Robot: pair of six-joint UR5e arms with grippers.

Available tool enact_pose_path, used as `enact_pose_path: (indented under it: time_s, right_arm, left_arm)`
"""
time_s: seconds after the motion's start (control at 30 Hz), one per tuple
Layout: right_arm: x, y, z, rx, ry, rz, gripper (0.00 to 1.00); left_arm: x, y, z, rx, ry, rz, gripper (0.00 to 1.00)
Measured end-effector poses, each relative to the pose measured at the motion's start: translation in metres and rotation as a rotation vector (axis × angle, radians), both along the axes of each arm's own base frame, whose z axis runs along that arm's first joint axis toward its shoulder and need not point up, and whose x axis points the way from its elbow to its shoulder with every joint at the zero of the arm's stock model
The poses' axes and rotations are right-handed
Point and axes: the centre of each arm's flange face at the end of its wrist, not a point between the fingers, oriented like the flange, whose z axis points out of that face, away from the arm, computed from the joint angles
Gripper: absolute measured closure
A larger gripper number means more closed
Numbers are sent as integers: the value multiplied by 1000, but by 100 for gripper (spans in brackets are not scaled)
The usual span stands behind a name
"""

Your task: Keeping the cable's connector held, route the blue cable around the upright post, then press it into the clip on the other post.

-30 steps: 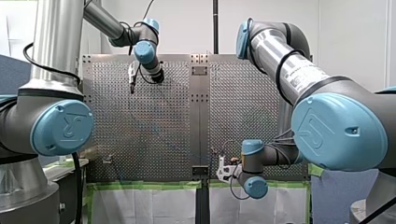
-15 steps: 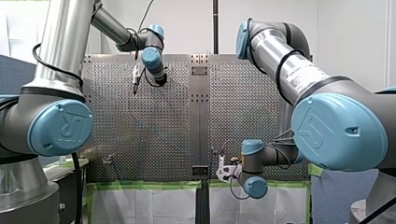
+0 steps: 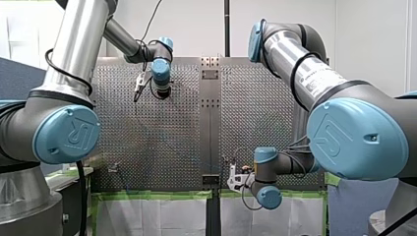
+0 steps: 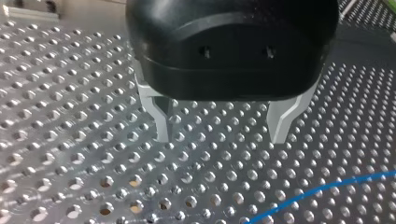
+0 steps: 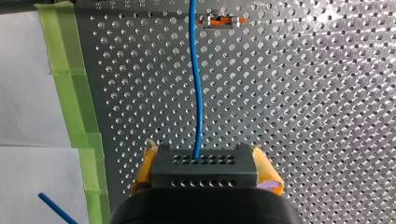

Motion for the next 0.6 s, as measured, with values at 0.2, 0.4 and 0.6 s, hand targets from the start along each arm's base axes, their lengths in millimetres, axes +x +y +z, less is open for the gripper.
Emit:
enact_pose_path:
  time_s: [0.2,0.4,0.6]
  right_arm:
    - [0,0,0,0,0,2,100]
    - [1,0,0,-1,-3,5,100]
    - [1,0,0,-2,-3,8,100]
  left_arm:
    - [9,2,2,48,-24,34,0]
    - [14,6,5,88,-46,57,0]
    - [20,5,7,136,-48,57,0]
